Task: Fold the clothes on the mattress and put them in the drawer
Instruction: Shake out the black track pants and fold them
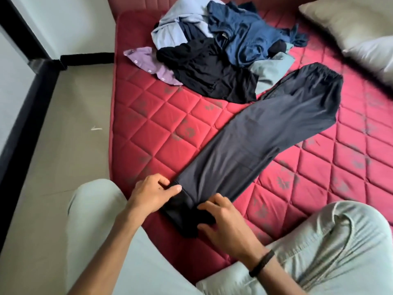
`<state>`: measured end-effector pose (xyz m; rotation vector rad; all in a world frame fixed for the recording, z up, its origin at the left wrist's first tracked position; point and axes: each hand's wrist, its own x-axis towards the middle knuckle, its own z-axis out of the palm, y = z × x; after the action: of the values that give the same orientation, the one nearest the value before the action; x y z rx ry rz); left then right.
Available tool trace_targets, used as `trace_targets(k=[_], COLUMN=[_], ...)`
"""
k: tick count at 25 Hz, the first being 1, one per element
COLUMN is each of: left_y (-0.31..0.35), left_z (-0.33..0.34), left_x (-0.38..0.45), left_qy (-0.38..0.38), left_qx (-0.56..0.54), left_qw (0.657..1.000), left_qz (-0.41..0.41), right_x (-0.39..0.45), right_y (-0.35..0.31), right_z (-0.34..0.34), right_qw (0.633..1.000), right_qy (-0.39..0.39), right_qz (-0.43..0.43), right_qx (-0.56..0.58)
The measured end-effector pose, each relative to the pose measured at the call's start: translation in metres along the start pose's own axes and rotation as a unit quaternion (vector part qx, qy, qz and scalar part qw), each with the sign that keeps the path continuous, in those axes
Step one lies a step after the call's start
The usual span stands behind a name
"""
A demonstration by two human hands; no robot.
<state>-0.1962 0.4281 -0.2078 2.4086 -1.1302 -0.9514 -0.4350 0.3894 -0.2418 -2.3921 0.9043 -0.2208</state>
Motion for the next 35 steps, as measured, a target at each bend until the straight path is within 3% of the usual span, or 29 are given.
trace_targets(k=[4,5,7,9,12,16,20,22,24,27,29,31,32,34,35], left_y=[0.001,-0.005,-0.02,-0.037,-0.04,-0.036,-0.032,-0.04,-0.052,-0.06,-0.049,-0.024,-0.007,0.036,0.06], left_z=[0.029,0.023,-0.006,-0.041,-0.053,-0.015,-0.007,-0.022,-0.047,-0.086,-0.105,-0.114,-0.114,-0.106,-0.101], left_x=[-0.004,0.003,0.027,0.053,0.064,0.047,0.03,0.025,0.021,0.004,0.0,0.004,0.005,0.005,0.002], left_qy=[0.034,0.023,0.026,0.064,0.152,0.219,0.262,0.322,0.367,0.362,0.34,0.305,0.273,0.178,0.106], left_qx=[0.03,0.041,0.055,0.007,-0.147,-0.253,-0.204,-0.223,-0.232,-0.203,-0.218,-0.257,-0.273,-0.346,-0.393], left_qw=[0.999,0.999,0.997,0.992,0.965,0.926,0.932,0.914,0.896,0.906,0.912,0.916,0.922,0.914,0.896], left_qz=[-0.001,-0.014,-0.055,-0.109,-0.156,-0.174,-0.147,-0.105,-0.09,-0.086,-0.076,-0.044,-0.003,0.118,0.176], right_x=[0.0,0.005,0.017,0.032,0.052,0.08,0.097,0.091,0.08,0.072,0.08,0.099,0.11,0.125,0.13], right_y=[0.004,0.016,0.057,0.092,0.096,0.086,0.081,0.067,0.043,0.003,-0.018,-0.044,-0.056,-0.071,-0.072], right_z=[-0.015,-0.024,-0.048,-0.069,-0.068,-0.057,-0.05,-0.043,-0.029,-0.007,-0.012,-0.035,-0.05,-0.084,-0.103], right_qw=[0.984,0.982,0.985,0.978,0.97,0.96,0.96,0.965,0.974,0.979,0.99,0.986,0.957,0.836,0.779], right_qy=[0.05,0.09,0.144,0.124,0.071,0.136,0.125,0.113,0.077,-0.005,-0.054,-0.117,-0.129,-0.131,-0.128], right_qz=[0.089,0.102,0.099,0.09,0.085,0.066,-0.039,-0.06,-0.071,-0.104,-0.081,-0.001,0.031,0.051,0.054], right_qx=[0.147,0.134,-0.004,-0.141,-0.218,-0.234,-0.249,-0.227,-0.201,-0.175,-0.101,0.116,0.259,0.53,0.612])
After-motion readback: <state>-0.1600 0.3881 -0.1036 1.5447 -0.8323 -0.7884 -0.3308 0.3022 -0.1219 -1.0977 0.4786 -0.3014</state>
